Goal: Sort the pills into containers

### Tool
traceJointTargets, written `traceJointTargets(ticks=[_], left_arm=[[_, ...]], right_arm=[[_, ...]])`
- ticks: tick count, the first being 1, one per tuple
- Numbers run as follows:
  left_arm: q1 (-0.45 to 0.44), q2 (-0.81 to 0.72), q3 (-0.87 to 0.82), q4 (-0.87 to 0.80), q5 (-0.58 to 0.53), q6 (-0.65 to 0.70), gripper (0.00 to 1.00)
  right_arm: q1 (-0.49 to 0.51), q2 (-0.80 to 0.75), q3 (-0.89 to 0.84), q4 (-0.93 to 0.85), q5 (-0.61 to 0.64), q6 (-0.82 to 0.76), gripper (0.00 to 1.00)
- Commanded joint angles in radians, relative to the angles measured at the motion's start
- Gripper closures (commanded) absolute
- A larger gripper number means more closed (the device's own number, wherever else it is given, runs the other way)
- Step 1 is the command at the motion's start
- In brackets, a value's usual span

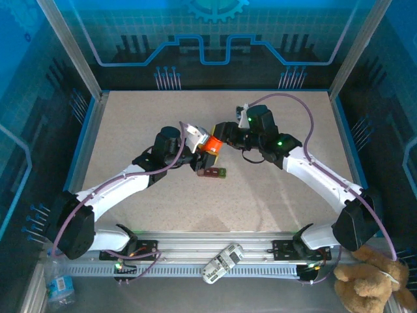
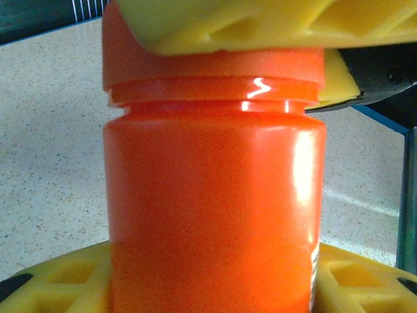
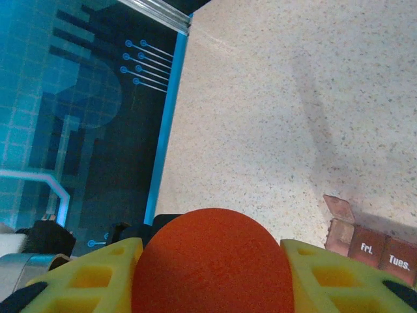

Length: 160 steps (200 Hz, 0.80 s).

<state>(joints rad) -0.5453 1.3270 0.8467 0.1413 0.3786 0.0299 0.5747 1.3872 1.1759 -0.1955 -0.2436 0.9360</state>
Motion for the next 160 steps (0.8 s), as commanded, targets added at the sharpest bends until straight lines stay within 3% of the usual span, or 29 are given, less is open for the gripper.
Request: traceJointTargets(ticks=[1, 19, 30, 49, 63, 129, 142, 160], left_arm=[[-0.003, -0.016, 0.024, 0.060, 0.027, -0.011, 1.00], [0.003, -0.029, 0.010, 0.086, 0.046, -0.040, 1.00], [0.016, -0.032, 0.006, 0.102, 0.079, -0.079, 1.00], [0.037, -0.036, 0.005, 0.123, 0.141, -0.144, 1.00], [0.042, -0.045, -0.004, 0.146, 0.163, -0.166, 1.00], [0.046, -0.058, 0.000, 0.142, 0.150, -0.159, 1.00], [0.045, -0.054, 0.003, 0.140, 0.146, -0.157, 1.00], [0.046, -0.046, 0.018, 0.109, 0.146, -0.140, 1.00]], right_arm=[[-0.038, -0.039, -0.059, 0.155, -0.103, -0.093, 0.58], [-0.100, -0.046, -0.121, 0.313, -0.247, -0.184, 0.58], [-0.146, -0.041, -0.181, 0.504, -0.378, -0.189, 0.58], [-0.224, -0.005, -0.282, 0.898, -0.548, -0.026, 0.57], [-0.246, 0.022, -0.291, 1.029, -0.579, 0.071, 0.58], [-0.221, -0.036, -0.235, 0.653, -0.477, -0.096, 0.57], [-0.221, -0.045, -0.216, 0.570, -0.447, -0.102, 0.51], [-0.220, -0.069, -0.187, 0.457, -0.390, -0.091, 0.27]])
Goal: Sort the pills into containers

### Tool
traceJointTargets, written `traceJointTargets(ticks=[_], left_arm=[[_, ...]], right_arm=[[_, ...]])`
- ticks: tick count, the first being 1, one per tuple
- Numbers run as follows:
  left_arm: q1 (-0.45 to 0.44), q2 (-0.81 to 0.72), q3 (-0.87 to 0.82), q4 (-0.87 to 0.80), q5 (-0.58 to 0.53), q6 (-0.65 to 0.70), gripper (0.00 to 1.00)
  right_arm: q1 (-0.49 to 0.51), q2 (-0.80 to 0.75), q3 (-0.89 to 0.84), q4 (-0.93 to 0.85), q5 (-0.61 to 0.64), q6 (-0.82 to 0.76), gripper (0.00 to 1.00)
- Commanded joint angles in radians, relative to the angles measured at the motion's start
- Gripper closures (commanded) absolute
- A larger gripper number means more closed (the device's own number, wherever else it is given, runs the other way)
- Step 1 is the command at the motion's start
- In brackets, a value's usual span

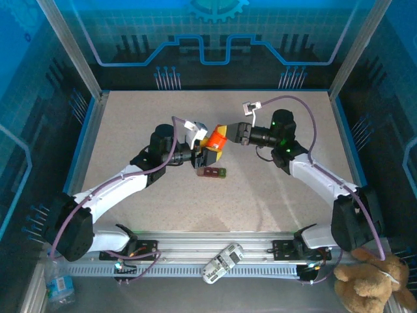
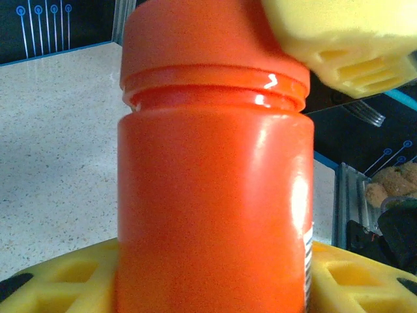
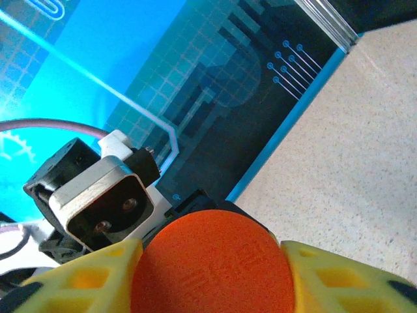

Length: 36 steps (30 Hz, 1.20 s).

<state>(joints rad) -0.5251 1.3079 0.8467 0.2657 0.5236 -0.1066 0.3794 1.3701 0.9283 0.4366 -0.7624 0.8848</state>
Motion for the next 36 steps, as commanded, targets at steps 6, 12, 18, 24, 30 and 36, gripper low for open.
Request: traceJointTargets(ticks=[6, 12, 18, 24, 30, 36], left_arm=[[0.025, -0.023, 0.030, -0.077, -0.021, 0.052, 1.00], [0.024, -0.019, 0.043, -0.137, -0.068, 0.116, 1.00], [0.022, -0.006, 0.061, -0.176, -0.083, 0.151, 1.00], [0.013, 0.006, 0.069, -0.183, -0.080, 0.156, 1.00], [0.009, 0.013, 0.072, -0.180, -0.081, 0.156, 1.00], [0.009, 0.020, 0.075, -0.173, -0.081, 0.154, 1.00]], right_arm=[[-0.023, -0.104, 0.137, -0.396, 0.232, -0.001, 0.19], [0.011, -0.102, 0.224, -0.712, 0.443, 0.071, 0.18], [0.088, -0.037, 0.280, -0.713, 0.484, 0.075, 0.16], [0.143, 0.029, 0.338, -0.713, 0.493, 0.073, 0.16], [0.174, 0.066, 0.354, -0.705, 0.495, 0.077, 0.18], [0.189, 0.078, 0.335, -0.674, 0.473, 0.088, 0.31]])
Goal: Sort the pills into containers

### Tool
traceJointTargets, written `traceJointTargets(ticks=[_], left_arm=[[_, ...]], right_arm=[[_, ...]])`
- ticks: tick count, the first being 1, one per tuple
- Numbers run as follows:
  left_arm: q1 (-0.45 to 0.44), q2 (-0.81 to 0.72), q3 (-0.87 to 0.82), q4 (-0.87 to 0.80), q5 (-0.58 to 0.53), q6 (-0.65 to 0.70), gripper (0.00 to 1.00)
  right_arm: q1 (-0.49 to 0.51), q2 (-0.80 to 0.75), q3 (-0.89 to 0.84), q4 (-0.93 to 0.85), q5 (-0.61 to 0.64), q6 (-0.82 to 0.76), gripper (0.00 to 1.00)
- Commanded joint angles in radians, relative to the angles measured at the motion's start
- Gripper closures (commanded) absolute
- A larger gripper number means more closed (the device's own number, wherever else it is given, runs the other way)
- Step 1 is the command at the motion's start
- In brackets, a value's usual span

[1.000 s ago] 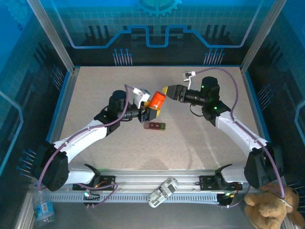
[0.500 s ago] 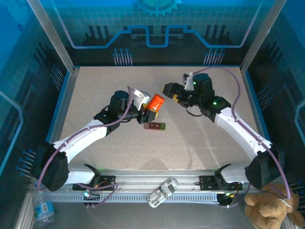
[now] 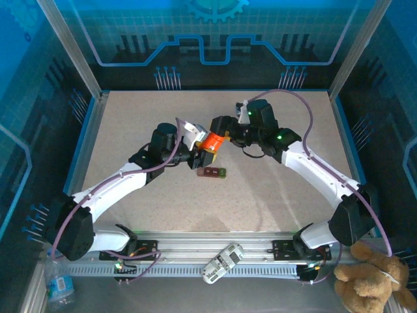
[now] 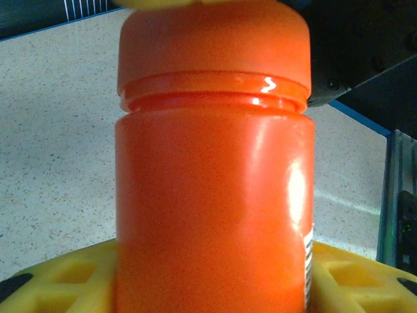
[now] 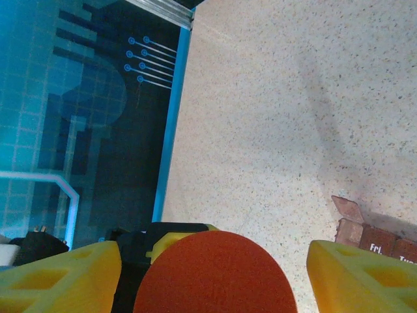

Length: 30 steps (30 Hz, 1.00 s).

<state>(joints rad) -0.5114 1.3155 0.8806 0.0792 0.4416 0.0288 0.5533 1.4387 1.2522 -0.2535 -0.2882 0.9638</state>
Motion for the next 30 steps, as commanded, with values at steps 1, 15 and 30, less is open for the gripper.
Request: traceJointTargets(ticks=[1, 15, 30], left_arm=[[-0.005, 0.014, 0.042, 0.014, 0.002, 0.017, 1.00], [-0.006, -0.021, 0.003, 0.124, 0.063, -0.091, 1.00], [-0.007, -0.027, 0.015, 0.071, -0.011, -0.052, 1.00]], right_arm=[[0.016, 0.009, 0.007, 0.020, -0.007, 0.009, 0.36], [-0.096, -0.114, -0.330, 0.638, -0.303, -0.337, 0.52], [-0.124, -0.226, -0.264, 0.371, -0.050, -0.113, 0.15]])
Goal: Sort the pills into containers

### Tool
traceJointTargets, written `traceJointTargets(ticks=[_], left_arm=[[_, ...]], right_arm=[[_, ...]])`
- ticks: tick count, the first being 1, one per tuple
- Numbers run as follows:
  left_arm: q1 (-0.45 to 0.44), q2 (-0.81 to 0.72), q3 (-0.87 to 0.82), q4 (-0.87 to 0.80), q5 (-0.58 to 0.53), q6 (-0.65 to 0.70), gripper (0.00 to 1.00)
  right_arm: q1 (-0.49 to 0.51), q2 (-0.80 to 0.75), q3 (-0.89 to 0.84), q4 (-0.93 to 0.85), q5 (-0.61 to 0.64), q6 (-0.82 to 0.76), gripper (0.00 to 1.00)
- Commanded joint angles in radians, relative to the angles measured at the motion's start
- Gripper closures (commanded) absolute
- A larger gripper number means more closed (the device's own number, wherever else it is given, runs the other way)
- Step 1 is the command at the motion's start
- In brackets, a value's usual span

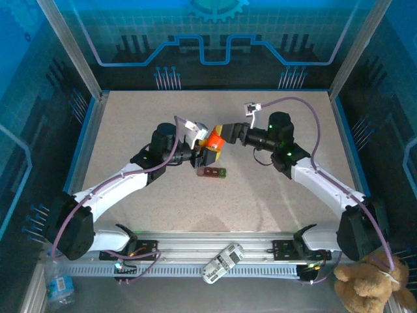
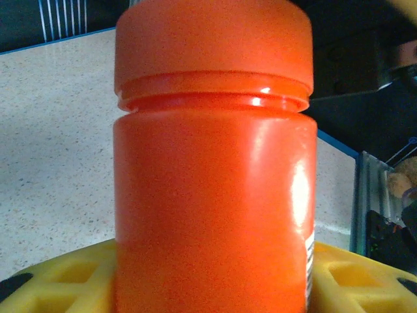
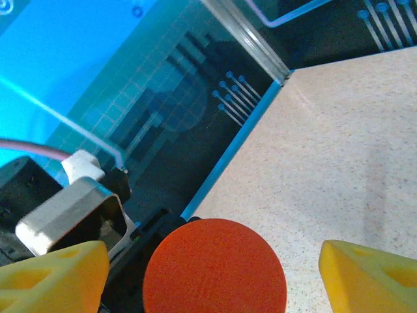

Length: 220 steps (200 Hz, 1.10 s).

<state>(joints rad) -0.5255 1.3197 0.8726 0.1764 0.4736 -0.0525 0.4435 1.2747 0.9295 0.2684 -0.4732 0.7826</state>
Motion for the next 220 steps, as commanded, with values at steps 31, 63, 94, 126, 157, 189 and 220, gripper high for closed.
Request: traceJointTargets(ticks=[31, 63, 94, 126, 157, 189, 220], left_arm=[[0.004, -0.022, 0.049, -0.112, -0.118, 0.107, 1.00], [-0.001, -0.014, 0.052, -0.137, -0.139, 0.139, 1.00], [-0.006, -0.010, 0.048, -0.130, -0.139, 0.138, 1.00], [-0.011, -0.004, 0.049, -0.127, -0.141, 0.137, 1.00], [-0.012, -0.001, 0.049, -0.125, -0.142, 0.137, 1.00], [-0.014, 0.005, 0.052, -0.120, -0.139, 0.135, 1.00], [-0.015, 0.009, 0.055, -0.117, -0.138, 0.132, 1.00]], right_arm=[[-0.012, -0.043, 0.206, -0.557, 0.273, 0.160, 0.14], [0.007, -0.017, 0.206, -0.542, 0.265, 0.216, 0.15], [0.056, 0.040, 0.260, -0.559, 0.270, 0.203, 0.14], [0.097, 0.087, 0.288, -0.547, 0.285, 0.201, 0.15], [0.119, 0.116, 0.308, -0.537, 0.285, 0.201, 0.15], [0.131, 0.139, 0.324, -0.528, 0.275, 0.204, 0.17], [0.143, 0.164, 0.336, -0.514, 0.265, 0.206, 0.22]])
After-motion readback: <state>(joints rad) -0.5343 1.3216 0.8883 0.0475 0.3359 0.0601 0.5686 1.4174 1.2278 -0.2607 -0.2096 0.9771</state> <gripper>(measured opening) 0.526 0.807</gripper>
